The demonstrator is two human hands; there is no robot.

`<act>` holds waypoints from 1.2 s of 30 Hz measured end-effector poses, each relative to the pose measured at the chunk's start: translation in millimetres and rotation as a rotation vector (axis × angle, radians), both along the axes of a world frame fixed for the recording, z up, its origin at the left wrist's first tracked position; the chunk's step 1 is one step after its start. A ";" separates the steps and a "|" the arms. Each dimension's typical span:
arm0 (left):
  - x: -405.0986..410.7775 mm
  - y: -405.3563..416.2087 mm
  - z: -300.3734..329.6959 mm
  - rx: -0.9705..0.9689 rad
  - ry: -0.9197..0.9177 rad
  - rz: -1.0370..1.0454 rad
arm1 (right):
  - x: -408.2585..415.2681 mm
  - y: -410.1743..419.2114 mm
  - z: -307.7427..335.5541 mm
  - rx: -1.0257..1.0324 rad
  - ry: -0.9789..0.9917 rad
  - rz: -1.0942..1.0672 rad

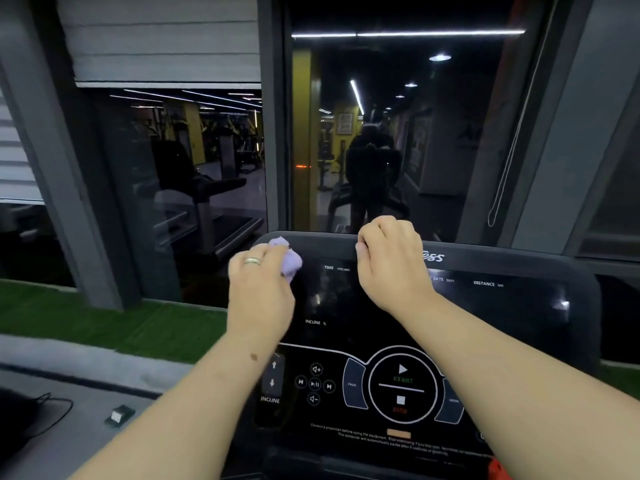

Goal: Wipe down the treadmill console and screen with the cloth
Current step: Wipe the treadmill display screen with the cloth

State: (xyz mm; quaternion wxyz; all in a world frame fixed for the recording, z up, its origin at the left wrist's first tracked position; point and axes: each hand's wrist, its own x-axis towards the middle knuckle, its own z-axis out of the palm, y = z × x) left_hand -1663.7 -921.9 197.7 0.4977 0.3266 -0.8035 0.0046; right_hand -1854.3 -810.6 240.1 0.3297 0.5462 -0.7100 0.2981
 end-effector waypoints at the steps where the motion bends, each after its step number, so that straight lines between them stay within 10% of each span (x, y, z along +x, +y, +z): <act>1: -6.6 7.9 -1.3 0.045 -0.001 0.029 | 0.5 -0.7 -0.4 -0.003 0.000 -0.003; 36: 5.5 26.7 -41.4 -0.007 -0.108 0.015 | -1.6 0.4 -3.7 -0.028 0.041 0.009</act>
